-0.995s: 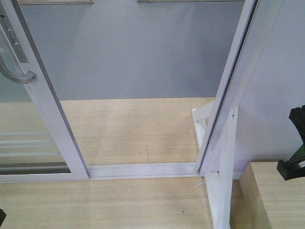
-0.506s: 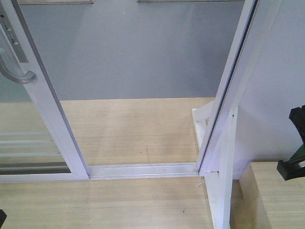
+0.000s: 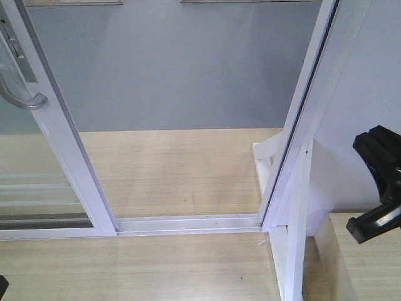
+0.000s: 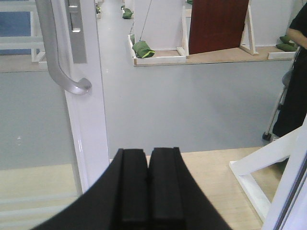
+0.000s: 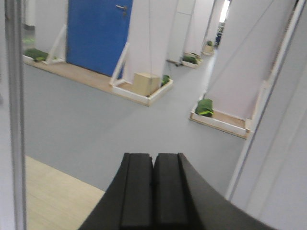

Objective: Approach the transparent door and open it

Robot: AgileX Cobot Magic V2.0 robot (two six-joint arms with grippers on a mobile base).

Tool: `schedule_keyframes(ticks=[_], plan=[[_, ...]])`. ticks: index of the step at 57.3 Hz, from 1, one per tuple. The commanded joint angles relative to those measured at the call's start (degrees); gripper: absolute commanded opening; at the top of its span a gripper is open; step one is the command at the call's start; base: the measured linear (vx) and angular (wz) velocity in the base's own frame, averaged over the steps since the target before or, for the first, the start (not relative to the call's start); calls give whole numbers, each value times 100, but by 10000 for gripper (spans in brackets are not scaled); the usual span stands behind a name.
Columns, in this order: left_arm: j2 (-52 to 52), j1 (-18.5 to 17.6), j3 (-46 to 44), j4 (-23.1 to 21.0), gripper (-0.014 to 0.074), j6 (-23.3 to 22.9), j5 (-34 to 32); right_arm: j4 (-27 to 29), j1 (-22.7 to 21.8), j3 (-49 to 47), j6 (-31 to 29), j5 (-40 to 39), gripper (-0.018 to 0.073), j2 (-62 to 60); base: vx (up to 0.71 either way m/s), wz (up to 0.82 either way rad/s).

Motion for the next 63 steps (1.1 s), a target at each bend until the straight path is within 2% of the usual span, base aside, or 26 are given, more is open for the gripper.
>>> schedule_keyframes(ticks=[1,4,7,10,14,21,32,38,44,63], plan=[[-86,-33,86,-53,-6,-21,-436,-2408,-30,-184,2462,172,-1,62,0,0],[-86,-33,86,-53,-6,-21,-436,-3223,-30,-165,3528,463,-1,40,0,0],[-86,-33,86,-53,-6,-21,-436,-3753,-30,-107,4269,726,-1,-20,0,0],[-86,-33,86,-53,-6,-21,-436,-4108,-44,42,4728,818,-1,-149,0,0],[-86,-33,86,-53,-6,-21,-436,-4209,-211,331,5079,748,-1,-427,0,0],[-86,-33,86,-53,-6,-21,-436,-4196,-836,1044,5142,460,-1,-1174,0,0],[-86,-33,86,-53,-6,-21,-436,-4290,-1885,1842,5101,459,-1,-2383,0,0],[-86,-33,86,-53,-6,-21,-436,-4540,-2251,1834,5039,984,-1,-2722,0,0],[-86,-33,86,-53,-6,-21,-436,-4667,-2425,1834,5039,1185,-1,-2826,0,0],[-86,-33,86,-53,-6,-21,-436,-4746,-2430,1834,5043,1310,-1,-2966,0,0]])
